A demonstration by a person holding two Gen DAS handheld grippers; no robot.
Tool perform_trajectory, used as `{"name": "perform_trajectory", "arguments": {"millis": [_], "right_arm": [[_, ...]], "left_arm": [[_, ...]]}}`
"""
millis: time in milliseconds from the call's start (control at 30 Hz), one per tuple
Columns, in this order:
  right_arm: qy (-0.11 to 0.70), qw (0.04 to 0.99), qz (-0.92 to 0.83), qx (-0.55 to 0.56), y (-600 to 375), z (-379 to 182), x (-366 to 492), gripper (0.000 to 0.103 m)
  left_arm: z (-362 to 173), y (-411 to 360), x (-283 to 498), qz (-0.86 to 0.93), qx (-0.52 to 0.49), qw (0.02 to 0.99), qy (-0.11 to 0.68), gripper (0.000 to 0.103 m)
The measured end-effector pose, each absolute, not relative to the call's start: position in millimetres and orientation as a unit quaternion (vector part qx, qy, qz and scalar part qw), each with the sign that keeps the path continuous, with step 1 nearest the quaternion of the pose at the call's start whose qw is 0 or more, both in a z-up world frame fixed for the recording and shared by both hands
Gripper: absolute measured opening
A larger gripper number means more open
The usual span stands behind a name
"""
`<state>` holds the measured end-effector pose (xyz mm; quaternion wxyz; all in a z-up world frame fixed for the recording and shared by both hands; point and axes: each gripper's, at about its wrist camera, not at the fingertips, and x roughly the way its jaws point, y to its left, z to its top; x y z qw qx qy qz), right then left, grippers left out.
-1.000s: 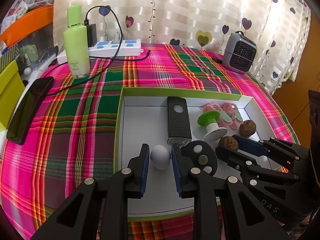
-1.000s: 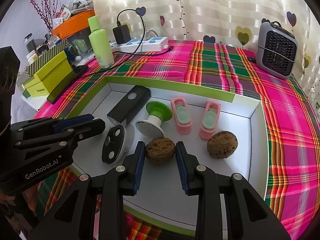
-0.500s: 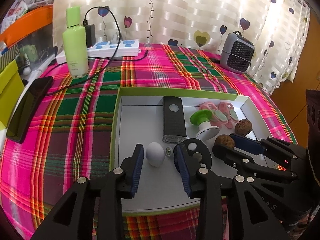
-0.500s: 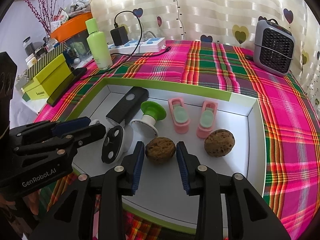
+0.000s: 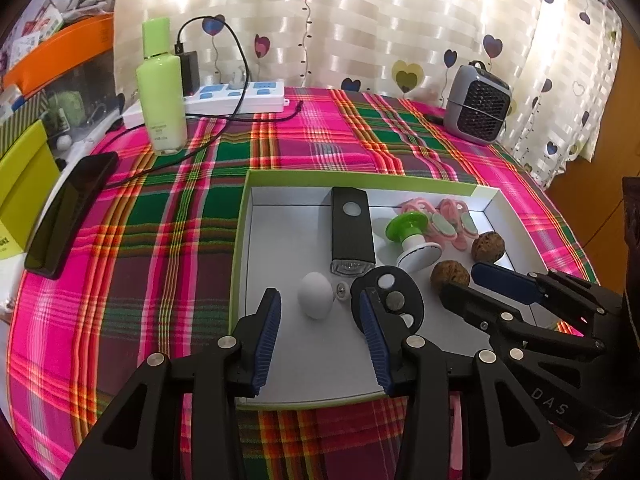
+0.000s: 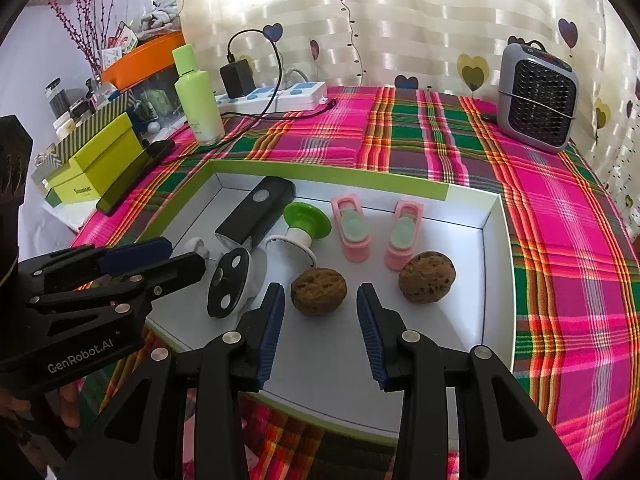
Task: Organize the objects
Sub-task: 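Lower the white ball and walnut into the box and open both grippers, then withdraw both grippers toward the pink piece and white cap beside the box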
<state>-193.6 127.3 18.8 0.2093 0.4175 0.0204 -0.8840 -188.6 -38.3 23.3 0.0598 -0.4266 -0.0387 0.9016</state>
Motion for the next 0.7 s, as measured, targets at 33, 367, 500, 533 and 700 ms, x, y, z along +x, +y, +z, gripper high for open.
{"name": "perform_trajectory", "arguments": {"millis": [33,367,500,533,700], "right_arm": [[0.02,0.21,-0.884,0.417,127.3,19.1,-192.9,0.039],[0.025,0.205,-0.887,0.412,125.8,22.5,-183.3,0.039],[0.025,0.2,-0.891,0.407,126.9,26.2,-178.1,0.039],[0.024,0.199,-0.892,0.406,127.5,27.2,-176.4,0.039],[0.024,0.2,-0.895,0.398,127.4,33.3,-166.9,0.039]], "left_arm": [[23.5,-38.3,-187.5,0.902,-0.426,0.059,-0.039,0.04],[27.1,-37.5,-176.5,0.906,-0.421,0.047,-0.031,0.04],[30.4,-35.6,-170.5,0.91,-0.413,0.037,-0.024,0.04],[31.4,-35.8,-168.7,0.91,-0.411,0.037,-0.026,0.04],[38.1,-30.6,-157.4,0.916,-0.399,0.035,-0.01,0.04]]}}
